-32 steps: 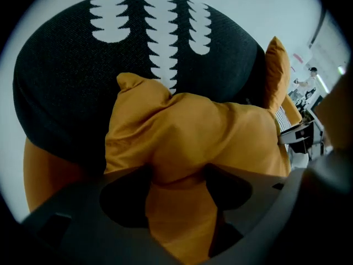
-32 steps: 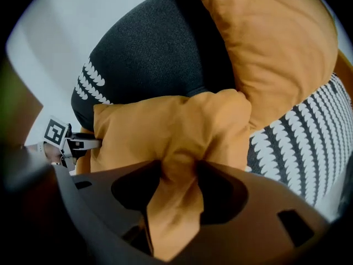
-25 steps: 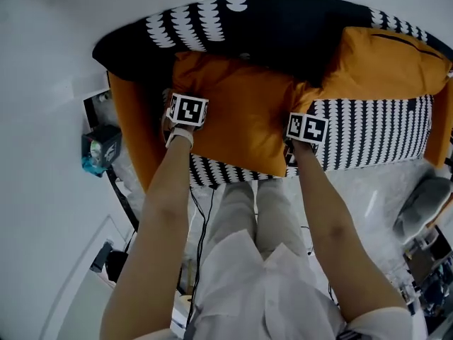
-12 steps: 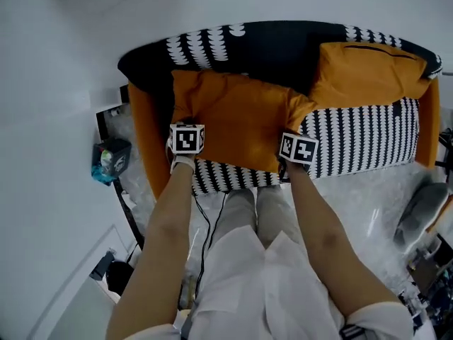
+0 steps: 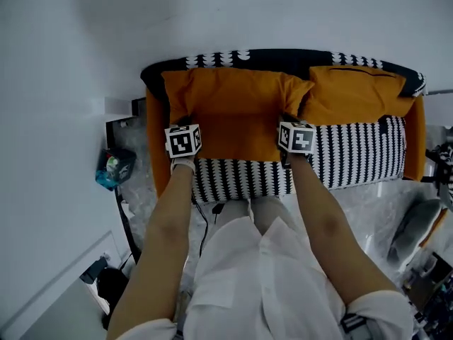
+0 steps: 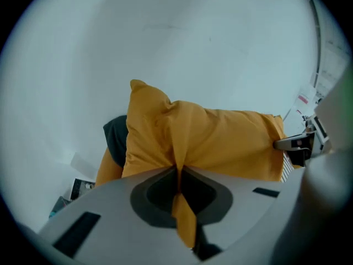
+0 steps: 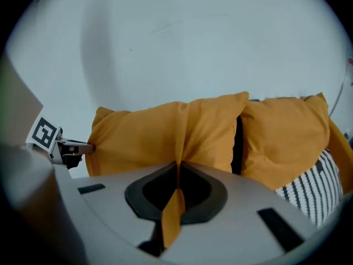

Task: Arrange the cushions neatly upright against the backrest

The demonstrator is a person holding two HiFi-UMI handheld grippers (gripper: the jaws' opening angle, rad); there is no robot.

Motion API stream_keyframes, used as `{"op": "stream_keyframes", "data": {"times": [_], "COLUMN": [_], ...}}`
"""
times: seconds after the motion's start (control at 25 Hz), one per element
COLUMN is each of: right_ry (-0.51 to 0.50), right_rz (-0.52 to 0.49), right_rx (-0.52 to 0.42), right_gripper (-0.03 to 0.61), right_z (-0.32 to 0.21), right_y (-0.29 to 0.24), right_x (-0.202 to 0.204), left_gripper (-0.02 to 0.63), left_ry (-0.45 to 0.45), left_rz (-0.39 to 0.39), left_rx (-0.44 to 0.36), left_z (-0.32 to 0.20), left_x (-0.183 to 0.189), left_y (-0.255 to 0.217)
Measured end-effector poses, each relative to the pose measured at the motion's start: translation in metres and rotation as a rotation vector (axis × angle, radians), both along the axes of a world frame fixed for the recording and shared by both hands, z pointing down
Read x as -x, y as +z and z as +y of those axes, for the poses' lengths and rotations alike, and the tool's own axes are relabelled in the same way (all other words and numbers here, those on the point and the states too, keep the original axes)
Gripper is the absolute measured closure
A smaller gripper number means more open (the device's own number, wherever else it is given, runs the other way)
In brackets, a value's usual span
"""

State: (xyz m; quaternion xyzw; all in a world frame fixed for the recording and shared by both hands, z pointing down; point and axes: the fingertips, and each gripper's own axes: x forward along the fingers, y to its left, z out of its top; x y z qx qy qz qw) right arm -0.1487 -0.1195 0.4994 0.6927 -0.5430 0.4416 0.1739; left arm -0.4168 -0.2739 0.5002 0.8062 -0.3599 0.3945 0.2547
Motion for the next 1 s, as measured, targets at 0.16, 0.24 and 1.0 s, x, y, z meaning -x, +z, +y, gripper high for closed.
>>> {"op": "stream_keyframes", "data": {"times": [0.16, 0.24, 1.0], "right_ry": [-0.051, -0.075, -0.062], "right_rz": [0.094, 0.133, 0.026], "right_rx": [-0.110, -0.148, -0.048], "right_gripper": [0.563, 0.563, 0.540], "right_z": [-0.036, -0.049, -0.045], "right_y": [-0.018, -0.020, 0.092], "right_x": [-0.021, -0.028, -0.036], "left_gripper": [0.589, 0.589, 0.545], "left_ry": [-0.017, -0.023, -0.071], "left_rz": [0.080, 0.104, 0.041], "left_rx": [-0.077, -0.101, 0.063], "left_z": [-0.020, -0.026, -0.032], "left_x": [-0.013, -0.017, -0.005], "left_y": [-0.013, -0.007, 0.105]}}
